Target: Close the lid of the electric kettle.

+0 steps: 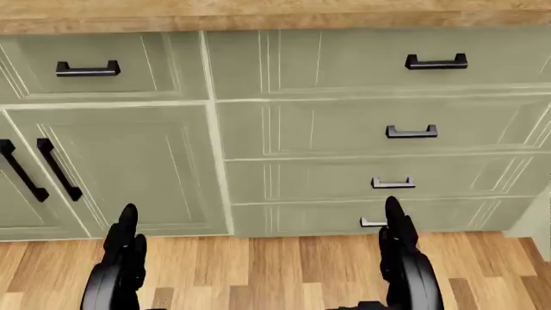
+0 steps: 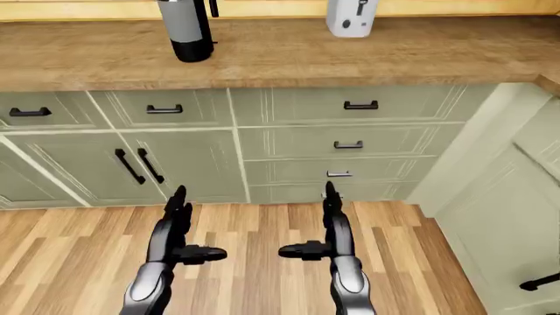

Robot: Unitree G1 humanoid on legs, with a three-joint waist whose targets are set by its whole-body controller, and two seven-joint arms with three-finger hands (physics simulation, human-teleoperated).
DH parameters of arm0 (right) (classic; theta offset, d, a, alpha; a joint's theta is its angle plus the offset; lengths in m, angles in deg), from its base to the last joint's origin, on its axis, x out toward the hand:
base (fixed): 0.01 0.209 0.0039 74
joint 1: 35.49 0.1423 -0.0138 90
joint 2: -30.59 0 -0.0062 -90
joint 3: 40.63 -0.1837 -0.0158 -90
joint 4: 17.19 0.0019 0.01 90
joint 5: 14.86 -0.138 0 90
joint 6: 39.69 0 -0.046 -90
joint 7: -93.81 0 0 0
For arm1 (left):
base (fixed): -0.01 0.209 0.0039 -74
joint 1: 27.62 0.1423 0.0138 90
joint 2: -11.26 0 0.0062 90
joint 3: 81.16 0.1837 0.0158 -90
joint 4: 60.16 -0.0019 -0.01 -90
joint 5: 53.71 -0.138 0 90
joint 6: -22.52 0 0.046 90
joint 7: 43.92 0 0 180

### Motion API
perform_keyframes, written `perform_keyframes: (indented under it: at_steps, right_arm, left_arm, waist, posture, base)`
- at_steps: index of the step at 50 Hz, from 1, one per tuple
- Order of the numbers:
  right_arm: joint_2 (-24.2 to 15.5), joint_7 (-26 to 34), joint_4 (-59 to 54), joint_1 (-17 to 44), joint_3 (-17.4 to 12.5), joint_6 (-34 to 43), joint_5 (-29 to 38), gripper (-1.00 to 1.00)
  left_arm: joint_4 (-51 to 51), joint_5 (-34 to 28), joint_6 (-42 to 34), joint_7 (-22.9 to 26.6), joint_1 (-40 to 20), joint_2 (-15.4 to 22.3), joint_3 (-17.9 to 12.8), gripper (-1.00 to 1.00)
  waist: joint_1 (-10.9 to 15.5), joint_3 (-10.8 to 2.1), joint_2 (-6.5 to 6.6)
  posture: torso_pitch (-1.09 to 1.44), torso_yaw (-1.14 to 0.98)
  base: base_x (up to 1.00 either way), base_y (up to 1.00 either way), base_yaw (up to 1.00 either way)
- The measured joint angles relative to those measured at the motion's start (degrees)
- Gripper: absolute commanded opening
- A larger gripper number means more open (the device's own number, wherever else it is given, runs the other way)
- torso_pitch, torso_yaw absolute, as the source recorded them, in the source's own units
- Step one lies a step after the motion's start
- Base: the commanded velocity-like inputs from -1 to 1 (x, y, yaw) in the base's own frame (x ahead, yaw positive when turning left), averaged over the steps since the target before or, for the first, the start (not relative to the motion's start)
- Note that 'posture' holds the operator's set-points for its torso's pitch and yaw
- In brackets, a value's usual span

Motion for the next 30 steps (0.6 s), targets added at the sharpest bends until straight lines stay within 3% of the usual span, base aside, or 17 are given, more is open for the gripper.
perform_keyframes:
  at_steps: [1,3,5,7,12,22,30]
  right_arm:
    - [-0.1,0.0,0.5,0.2,0.2,-0.4,0.2,1.00]
    - [-0.3,-0.2,1.8,1.5,0.1,-2.3,0.7,1.00]
    - [-0.1,-0.2,1.7,1.6,0.5,-3.4,1.0,1.00]
    - [-0.1,0.1,0.9,1.0,0.9,-3.4,1.3,1.00]
    - [-0.1,0.2,0.4,0.8,0.8,-2.0,2.0,1.00]
    - [-0.2,0.3,-0.1,1.6,0.7,-3.0,2.8,1.00]
    - [-0.2,0.3,-0.6,1.4,0.6,-3.0,2.8,1.00]
  left_arm:
    - [0.9,0.1,0.2,0.1,0.0,0.2,-0.1,1.00]
    - [2.9,0.2,1.6,0.3,-1.3,0.4,-0.4,1.00]
    - [2.2,0.4,3.1,0.4,-1.8,0.3,-0.6,1.00]
    - [1.3,0.3,3.0,0.4,-1.0,0.3,-0.4,1.00]
    - [1.1,0.3,1.1,0.7,-0.4,0.1,0.0,1.00]
    - [1.1,0.7,1.5,0.9,-1.3,0.3,-0.5,1.00]
    - [1.9,0.9,0.8,0.9,-0.9,0.3,-0.5,1.00]
  waist:
    - [-0.1,-0.59,-0.24]
    - [0.4,-3.45,-0.20]
    - [0.5,-2.37,-0.50]
    - [0.5,-3.05,-0.43]
    - [0.5,-3.05,-0.23]
    - [0.4,-4.21,-0.24]
    - [0.4,-4.06,-0.15]
  posture:
    - [0.00,0.00]
    - [0.00,0.00]
    - [0.00,0.00]
    - [0.00,0.00]
    - [0.00,0.00]
    - [0.00,0.00]
    - [0.00,0.00]
  base:
    - [0.00,0.00,0.00]
    - [0.00,0.00,0.00]
    - [0.00,0.00,0.00]
    - [0.00,0.00,0.00]
    - [0.00,0.00,0.00]
    - [0.00,0.00,0.00]
    - [0.00,0.00,0.00]
